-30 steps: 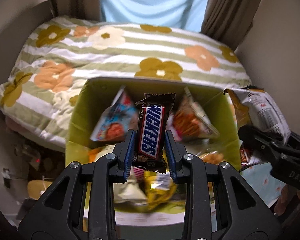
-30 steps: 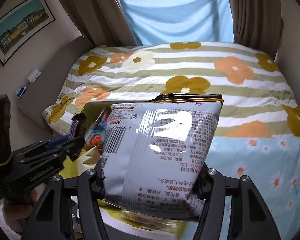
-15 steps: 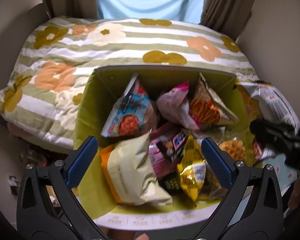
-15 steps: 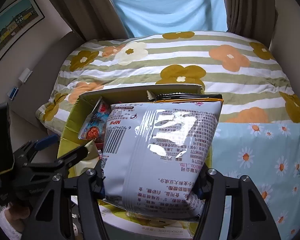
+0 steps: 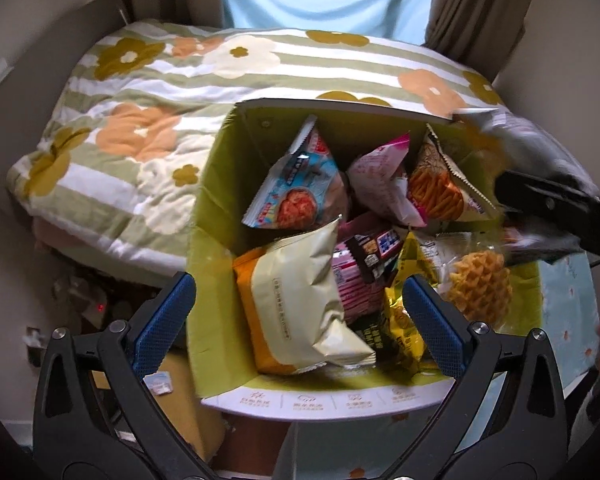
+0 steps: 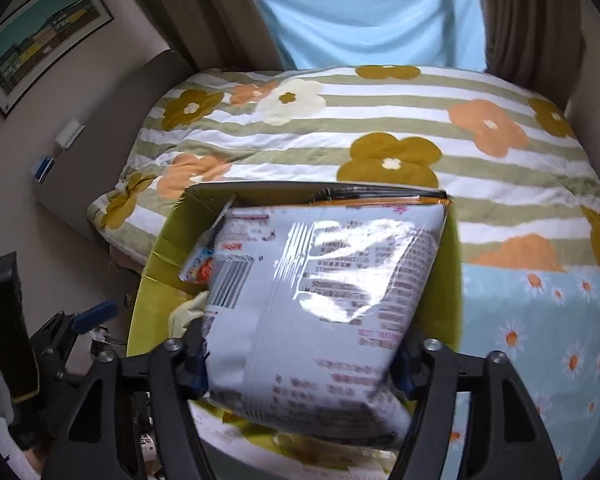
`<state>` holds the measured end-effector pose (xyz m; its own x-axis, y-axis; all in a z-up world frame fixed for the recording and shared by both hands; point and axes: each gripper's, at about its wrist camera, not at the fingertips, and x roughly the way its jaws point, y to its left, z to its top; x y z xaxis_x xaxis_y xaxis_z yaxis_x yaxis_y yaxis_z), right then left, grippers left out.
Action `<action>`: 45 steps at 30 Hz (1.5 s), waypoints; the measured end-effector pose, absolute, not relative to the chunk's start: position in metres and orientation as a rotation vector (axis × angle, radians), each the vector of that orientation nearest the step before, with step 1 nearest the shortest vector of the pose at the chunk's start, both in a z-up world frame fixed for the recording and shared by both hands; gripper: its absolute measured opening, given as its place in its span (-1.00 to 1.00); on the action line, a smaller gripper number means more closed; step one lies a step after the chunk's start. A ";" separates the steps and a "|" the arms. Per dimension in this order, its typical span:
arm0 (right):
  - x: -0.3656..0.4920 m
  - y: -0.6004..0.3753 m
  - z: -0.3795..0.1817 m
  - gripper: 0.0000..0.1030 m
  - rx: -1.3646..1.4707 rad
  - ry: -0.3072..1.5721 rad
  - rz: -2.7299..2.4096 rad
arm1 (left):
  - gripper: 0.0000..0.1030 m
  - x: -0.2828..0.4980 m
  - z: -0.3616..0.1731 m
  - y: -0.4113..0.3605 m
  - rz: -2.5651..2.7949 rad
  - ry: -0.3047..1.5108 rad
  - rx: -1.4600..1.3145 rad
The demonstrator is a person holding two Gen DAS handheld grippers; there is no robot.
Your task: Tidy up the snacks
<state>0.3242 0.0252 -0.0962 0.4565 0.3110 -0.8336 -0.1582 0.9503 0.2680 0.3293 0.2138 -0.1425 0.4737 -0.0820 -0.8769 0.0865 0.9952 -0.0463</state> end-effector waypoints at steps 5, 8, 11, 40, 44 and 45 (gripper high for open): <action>0.319 0.032 -0.099 0.88 0.093 1.037 0.243 | 0.99 0.322 -0.142 0.219 -0.095 1.071 0.019; 0.310 0.022 -0.103 0.88 0.096 1.031 0.189 | 0.99 0.319 -0.144 0.218 -0.089 1.071 0.030; 0.309 0.015 -0.107 0.88 0.110 1.049 0.175 | 0.99 0.319 -0.146 0.218 -0.098 1.080 0.014; 0.160 -0.085 0.005 0.88 0.057 0.756 0.043 | 0.99 0.194 -0.014 0.136 -0.138 0.737 0.004; 0.112 -0.103 0.021 0.88 0.037 0.692 0.002 | 0.99 0.150 0.004 0.117 -0.136 0.663 0.017; 0.102 -0.106 0.023 0.88 0.035 0.682 -0.007 | 0.99 0.138 0.008 0.113 -0.136 0.644 0.017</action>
<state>0.1017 -0.1061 0.0229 0.7760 0.0047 -0.6307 0.0182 0.9994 0.0299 0.1377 0.1128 0.0077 0.7911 -0.1213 -0.5996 0.1319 0.9909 -0.0265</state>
